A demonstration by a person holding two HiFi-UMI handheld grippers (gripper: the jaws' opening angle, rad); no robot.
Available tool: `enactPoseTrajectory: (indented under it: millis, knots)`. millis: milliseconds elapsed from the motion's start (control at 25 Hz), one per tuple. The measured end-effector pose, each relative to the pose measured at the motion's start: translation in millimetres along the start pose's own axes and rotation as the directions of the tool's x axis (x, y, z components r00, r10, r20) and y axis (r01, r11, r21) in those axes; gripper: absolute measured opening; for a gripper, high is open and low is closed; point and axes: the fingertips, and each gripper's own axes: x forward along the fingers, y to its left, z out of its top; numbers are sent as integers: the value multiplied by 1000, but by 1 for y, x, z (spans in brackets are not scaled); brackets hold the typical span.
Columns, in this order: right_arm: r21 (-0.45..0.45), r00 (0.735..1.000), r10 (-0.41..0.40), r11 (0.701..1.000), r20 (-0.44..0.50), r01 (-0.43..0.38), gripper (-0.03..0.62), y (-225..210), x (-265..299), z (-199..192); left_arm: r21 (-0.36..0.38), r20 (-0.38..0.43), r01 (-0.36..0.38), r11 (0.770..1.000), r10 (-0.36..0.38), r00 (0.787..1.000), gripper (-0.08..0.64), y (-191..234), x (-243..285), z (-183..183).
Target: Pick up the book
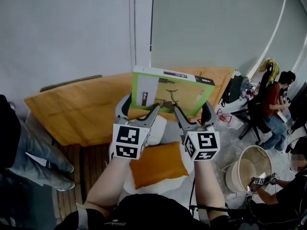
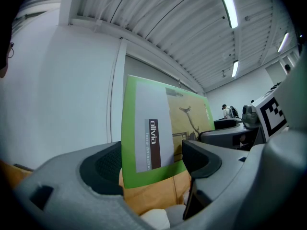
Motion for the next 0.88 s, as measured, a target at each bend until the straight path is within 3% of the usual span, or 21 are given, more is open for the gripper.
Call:
enactPoseTrajectory:
  millis: [880]
  knots:
    - [-7,1000,-5,1000,-16,5,413,-1,2,-3,-6,-3,7,1000,-7,1000,383,1,3,-3]
